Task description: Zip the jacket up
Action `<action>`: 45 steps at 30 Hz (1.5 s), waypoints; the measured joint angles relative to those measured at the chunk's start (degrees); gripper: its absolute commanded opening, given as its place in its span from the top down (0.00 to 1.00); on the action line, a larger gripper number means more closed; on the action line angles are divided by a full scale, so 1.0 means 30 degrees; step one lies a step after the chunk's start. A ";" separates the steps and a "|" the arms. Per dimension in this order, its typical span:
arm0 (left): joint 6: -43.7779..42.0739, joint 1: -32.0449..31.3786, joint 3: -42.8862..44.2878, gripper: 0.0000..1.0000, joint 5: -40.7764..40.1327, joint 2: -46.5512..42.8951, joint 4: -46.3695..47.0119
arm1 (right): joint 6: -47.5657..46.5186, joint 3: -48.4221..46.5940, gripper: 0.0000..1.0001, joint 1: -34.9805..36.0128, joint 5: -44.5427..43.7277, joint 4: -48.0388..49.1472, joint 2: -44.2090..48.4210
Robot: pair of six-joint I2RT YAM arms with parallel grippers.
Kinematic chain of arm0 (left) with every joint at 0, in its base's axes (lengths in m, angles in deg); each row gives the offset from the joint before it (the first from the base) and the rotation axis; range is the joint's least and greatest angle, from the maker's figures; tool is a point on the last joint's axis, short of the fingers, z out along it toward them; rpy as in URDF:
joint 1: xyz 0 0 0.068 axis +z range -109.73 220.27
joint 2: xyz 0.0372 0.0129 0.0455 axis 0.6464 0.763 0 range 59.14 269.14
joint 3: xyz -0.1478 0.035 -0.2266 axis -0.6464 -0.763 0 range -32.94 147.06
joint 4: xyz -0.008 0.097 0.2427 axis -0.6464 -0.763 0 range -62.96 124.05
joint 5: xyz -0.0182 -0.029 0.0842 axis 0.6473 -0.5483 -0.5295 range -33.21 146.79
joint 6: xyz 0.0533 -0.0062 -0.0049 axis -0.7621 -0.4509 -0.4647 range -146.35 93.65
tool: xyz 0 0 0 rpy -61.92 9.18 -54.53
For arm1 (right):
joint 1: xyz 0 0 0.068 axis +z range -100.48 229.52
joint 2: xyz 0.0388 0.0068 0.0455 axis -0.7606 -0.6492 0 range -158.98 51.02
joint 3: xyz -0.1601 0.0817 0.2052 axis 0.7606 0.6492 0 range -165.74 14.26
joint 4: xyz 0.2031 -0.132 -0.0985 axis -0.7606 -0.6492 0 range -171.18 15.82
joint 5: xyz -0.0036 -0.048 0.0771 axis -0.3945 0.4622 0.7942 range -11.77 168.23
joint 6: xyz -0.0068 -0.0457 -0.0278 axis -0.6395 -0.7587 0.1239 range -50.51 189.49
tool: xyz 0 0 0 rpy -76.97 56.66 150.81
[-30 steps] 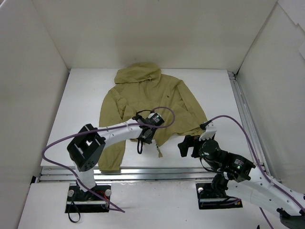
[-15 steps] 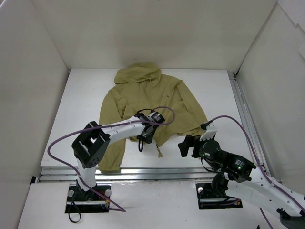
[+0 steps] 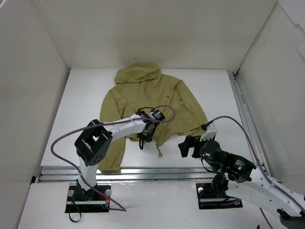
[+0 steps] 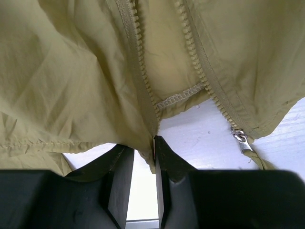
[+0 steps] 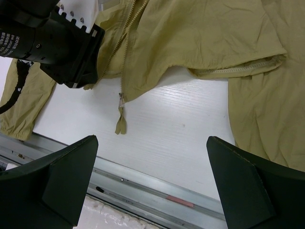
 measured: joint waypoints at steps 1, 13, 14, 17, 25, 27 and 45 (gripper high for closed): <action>-0.0095 0.0007 0.0044 0.79 0.0066 0.0051 -0.0058 | -0.0007 0.0029 0.02 0.0000 0.0007 0.0007 0.0036; -0.0714 0.0306 0.0619 0.79 0.0612 0.0277 -0.0823 | 0.0015 0.0044 0.02 0.0000 0.0007 -0.0015 0.0131; -0.0780 0.0306 0.0707 0.79 0.0663 0.0350 -0.0896 | 0.0022 0.0044 0.02 0.0000 0.0007 -0.0015 0.0131; -0.0940 0.0306 0.0903 0.78 0.0831 0.0692 -0.1049 | 0.0058 0.0051 0.02 0.0000 0.0007 -0.0015 0.0138; -0.1348 0.0364 0.1224 0.77 0.1253 0.1260 -0.1574 | 0.0066 0.0087 0.02 0.0000 0.0000 -0.0022 0.0255; -0.1370 0.0393 0.1428 0.77 0.1268 0.1282 -0.1654 | 0.0066 0.0109 0.02 0.0000 0.0000 -0.0029 0.0255; -0.1843 0.0597 0.1872 0.82 0.1712 0.1341 -0.1938 | 0.0124 0.0146 0.02 0.0000 0.0007 -0.0124 0.0466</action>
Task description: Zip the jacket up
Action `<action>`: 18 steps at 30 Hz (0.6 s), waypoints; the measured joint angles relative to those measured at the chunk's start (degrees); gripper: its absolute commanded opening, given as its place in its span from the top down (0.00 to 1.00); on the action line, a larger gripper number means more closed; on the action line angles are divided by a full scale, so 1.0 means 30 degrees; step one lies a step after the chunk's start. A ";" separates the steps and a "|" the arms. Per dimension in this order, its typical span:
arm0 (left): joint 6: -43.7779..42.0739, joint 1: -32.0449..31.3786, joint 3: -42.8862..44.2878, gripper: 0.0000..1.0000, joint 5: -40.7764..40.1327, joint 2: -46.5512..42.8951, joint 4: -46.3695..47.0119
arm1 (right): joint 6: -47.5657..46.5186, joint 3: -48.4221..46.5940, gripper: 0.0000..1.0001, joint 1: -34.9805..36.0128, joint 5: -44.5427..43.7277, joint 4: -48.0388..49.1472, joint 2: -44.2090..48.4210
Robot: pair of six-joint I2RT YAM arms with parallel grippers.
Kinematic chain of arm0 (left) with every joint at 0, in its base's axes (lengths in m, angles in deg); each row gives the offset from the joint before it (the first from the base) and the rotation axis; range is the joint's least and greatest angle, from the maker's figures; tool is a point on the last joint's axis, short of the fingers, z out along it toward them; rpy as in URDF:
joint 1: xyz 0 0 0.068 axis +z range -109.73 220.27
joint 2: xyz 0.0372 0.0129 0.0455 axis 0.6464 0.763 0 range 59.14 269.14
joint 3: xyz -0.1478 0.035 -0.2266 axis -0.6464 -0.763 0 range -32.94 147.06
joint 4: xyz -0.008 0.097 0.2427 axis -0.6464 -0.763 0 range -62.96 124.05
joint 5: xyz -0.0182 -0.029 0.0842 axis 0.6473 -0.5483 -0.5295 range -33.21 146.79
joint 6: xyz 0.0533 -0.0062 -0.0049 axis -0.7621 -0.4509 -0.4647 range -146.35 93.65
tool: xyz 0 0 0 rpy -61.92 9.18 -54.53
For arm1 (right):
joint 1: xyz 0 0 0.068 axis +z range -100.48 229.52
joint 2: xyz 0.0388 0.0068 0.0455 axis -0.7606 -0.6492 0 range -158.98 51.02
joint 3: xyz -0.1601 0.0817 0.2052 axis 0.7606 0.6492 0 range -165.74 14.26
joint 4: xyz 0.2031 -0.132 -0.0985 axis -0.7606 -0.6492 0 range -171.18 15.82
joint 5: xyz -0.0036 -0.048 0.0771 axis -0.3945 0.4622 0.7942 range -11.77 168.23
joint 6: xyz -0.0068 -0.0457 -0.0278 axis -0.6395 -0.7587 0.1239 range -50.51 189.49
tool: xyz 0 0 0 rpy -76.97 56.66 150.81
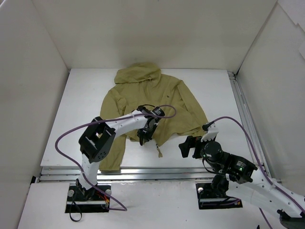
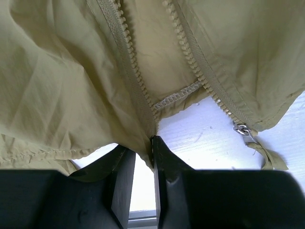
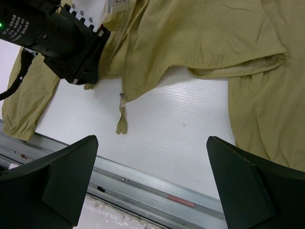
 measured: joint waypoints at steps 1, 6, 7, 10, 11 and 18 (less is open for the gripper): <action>-0.0007 0.0000 0.0000 0.82 0.0051 0.0000 0.0000 | 0.0000 0.0000 0.02 0.0000 0.0000 0.0000 0.0000; -0.0182 0.0000 0.0000 0.83 0.0277 0.0000 0.0000 | 0.0000 0.0000 0.02 0.0000 0.0000 0.0000 -0.0211; -0.0226 0.0000 0.0000 0.84 0.0335 0.0000 0.0000 | 0.0000 0.0000 0.02 0.0000 0.0000 0.0000 -0.0299; -0.0350 0.0000 0.0000 0.90 0.0459 0.0000 0.0000 | 0.0000 0.0000 0.02 0.0000 0.0000 -0.0007 -0.0488; -0.0401 0.0000 0.0000 0.97 0.0481 0.0007 0.0007 | 0.0000 0.0000 0.03 0.0000 0.0000 -0.0007 -0.0495; -0.0517 0.0153 -0.0255 1.00 0.1042 -0.0124 0.0372 | -0.0022 0.0000 0.03 0.0000 0.0015 0.0000 -0.0634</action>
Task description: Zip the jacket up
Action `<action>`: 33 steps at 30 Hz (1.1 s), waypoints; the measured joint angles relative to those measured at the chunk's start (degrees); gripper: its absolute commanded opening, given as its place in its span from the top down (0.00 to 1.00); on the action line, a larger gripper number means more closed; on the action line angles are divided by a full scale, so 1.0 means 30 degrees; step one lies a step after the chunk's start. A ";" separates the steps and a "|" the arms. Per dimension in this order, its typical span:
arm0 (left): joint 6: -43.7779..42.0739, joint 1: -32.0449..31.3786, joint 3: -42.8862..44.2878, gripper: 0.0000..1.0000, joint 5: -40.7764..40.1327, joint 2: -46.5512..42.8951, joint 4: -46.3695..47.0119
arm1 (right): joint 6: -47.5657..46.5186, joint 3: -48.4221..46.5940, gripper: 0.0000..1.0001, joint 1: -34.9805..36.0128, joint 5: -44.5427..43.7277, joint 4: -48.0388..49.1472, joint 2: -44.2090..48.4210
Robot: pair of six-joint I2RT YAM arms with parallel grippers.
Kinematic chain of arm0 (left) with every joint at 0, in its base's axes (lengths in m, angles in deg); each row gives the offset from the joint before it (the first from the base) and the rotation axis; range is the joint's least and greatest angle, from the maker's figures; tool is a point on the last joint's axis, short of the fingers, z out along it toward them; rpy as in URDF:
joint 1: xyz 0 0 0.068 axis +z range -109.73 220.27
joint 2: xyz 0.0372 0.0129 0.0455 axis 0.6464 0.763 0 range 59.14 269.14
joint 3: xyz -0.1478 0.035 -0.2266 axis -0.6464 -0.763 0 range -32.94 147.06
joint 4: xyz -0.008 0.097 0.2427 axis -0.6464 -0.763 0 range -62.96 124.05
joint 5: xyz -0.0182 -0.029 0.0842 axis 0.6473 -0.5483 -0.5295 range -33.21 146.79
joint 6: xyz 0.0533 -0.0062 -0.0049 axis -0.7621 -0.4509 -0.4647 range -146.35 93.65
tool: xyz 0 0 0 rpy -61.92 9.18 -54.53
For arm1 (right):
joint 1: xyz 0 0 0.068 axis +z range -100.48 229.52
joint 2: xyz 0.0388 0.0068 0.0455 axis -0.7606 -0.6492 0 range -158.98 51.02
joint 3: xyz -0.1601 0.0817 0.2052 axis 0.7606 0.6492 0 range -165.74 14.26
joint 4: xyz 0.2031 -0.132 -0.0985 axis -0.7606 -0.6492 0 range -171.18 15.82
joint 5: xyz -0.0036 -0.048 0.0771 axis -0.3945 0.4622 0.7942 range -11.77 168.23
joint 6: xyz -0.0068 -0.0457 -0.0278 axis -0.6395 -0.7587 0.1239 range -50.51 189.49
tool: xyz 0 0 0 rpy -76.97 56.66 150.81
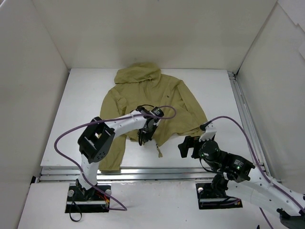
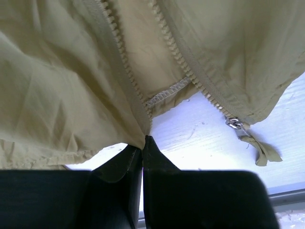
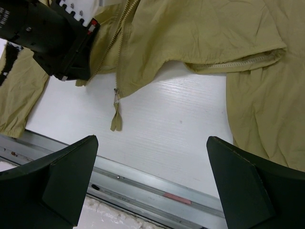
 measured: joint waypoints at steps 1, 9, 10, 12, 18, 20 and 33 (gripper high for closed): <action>0.0000 0.0102 -0.0306 1.00 0.0160 -0.0182 0.0226 | -0.0036 0.0000 0.03 0.0000 0.0015 0.0000 -0.0153; 0.0321 0.2433 -0.4845 1.00 0.2535 -0.6258 0.3016 | -0.0903 -0.1246 0.20 0.0000 0.0503 -0.0146 -0.4014; 0.0408 0.2616 -0.5311 1.00 0.2827 -0.7133 0.3410 | -0.1129 -0.1574 0.22 0.0000 0.0576 -0.0131 -0.4656; 0.0663 0.2739 -0.6331 1.00 0.3417 -0.8670 0.4342 | -0.1617 -0.2259 0.27 0.0007 0.0772 -0.0131 -0.5843; 0.1647 0.2798 -0.9785 1.00 0.4991 -1.1227 0.7191 | -0.2965 -0.3825 0.34 0.0007 0.1457 0.0466 -0.8786; 0.2011 0.2849 -1.0724 1.00 0.5282 -1.1540 0.8102 | -0.3381 -0.4167 0.36 0.0007 0.1814 0.0736 -0.9770; 0.4291 0.3497 -1.4877 1.00 0.6994 -1.3034 1.3675 | -0.5319 -0.4677 0.45 -0.2208 0.4364 0.3417 -1.4702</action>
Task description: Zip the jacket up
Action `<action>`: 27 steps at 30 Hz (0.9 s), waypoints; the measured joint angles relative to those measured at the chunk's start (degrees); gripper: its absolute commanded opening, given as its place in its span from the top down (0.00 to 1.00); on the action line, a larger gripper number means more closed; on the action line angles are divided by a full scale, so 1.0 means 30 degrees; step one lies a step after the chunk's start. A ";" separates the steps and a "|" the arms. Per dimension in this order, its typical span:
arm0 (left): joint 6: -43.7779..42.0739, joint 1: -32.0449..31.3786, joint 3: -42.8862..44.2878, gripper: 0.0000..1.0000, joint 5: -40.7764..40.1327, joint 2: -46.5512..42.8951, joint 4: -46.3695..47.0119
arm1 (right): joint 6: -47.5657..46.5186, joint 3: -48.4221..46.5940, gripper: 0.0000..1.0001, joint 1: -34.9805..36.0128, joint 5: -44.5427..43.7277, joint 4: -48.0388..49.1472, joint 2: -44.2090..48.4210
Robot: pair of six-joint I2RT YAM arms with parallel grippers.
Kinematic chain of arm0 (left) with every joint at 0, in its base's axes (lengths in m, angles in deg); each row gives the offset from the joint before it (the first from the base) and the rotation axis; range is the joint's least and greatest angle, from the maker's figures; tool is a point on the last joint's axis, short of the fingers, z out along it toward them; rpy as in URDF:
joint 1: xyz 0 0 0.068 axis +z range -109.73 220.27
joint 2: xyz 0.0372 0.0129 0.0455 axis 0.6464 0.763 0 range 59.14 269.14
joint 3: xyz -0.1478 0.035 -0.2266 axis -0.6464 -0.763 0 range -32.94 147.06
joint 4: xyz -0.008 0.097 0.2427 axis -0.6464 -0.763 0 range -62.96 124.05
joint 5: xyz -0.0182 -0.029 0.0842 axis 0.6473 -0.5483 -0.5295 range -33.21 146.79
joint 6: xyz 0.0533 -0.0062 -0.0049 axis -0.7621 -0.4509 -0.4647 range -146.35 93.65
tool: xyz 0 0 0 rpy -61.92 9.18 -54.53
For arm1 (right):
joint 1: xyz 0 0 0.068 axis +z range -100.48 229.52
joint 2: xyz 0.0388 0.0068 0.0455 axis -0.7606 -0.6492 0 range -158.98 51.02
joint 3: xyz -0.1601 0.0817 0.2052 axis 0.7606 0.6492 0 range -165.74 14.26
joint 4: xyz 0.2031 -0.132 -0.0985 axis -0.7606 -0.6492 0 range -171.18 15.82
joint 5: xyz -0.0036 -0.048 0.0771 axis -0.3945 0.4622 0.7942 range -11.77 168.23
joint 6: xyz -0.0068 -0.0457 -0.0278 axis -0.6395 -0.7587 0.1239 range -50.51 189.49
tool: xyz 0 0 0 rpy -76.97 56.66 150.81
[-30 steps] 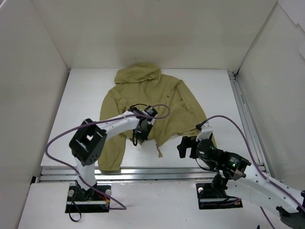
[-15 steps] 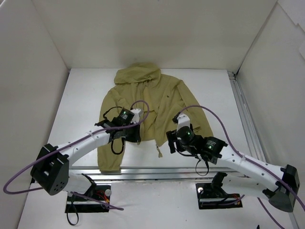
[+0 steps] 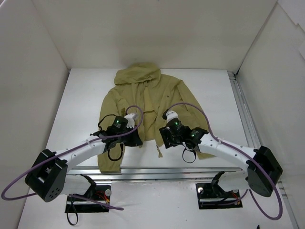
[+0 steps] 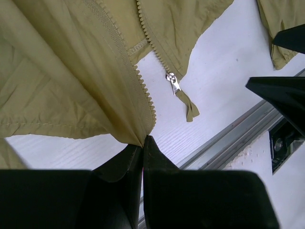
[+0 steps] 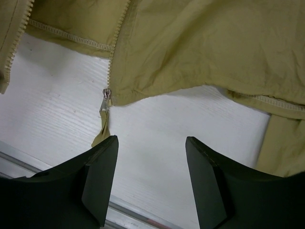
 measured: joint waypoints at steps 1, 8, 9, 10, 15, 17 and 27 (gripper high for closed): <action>0.0117 0.0066 -0.0219 1.00 0.0146 -0.0015 0.0219 | -0.0102 -0.0044 0.45 -0.0036 0.0160 0.0138 -0.0364; 0.0678 0.0568 -0.1268 1.00 0.1035 -0.0146 0.1341 | -0.0780 -0.0685 0.46 -0.0554 0.1202 0.1158 -0.2965; 0.0736 0.0627 -0.1362 1.00 0.1100 -0.0175 0.1435 | -0.0860 -0.0743 0.46 -0.0678 0.1333 0.1311 -0.3308; 0.0758 0.0678 -0.1413 1.00 0.1195 -0.0189 0.1464 | -0.0918 -0.0882 0.46 -0.0772 0.1435 0.1362 -0.3650; 0.0780 0.0823 -0.1421 1.00 0.1523 -0.0226 0.1698 | -0.1042 -0.1370 0.47 -0.0925 0.1814 0.1894 -0.5064; 0.0780 0.0860 -0.1421 1.00 0.1566 -0.0226 0.1749 | -0.1056 -0.1559 0.47 -0.0954 0.1982 0.1982 -0.5493; 0.0758 0.1078 -0.1457 1.00 0.1989 -0.0226 0.1872 | -0.1333 -0.1894 0.47 -0.1005 0.2295 0.2339 -0.6768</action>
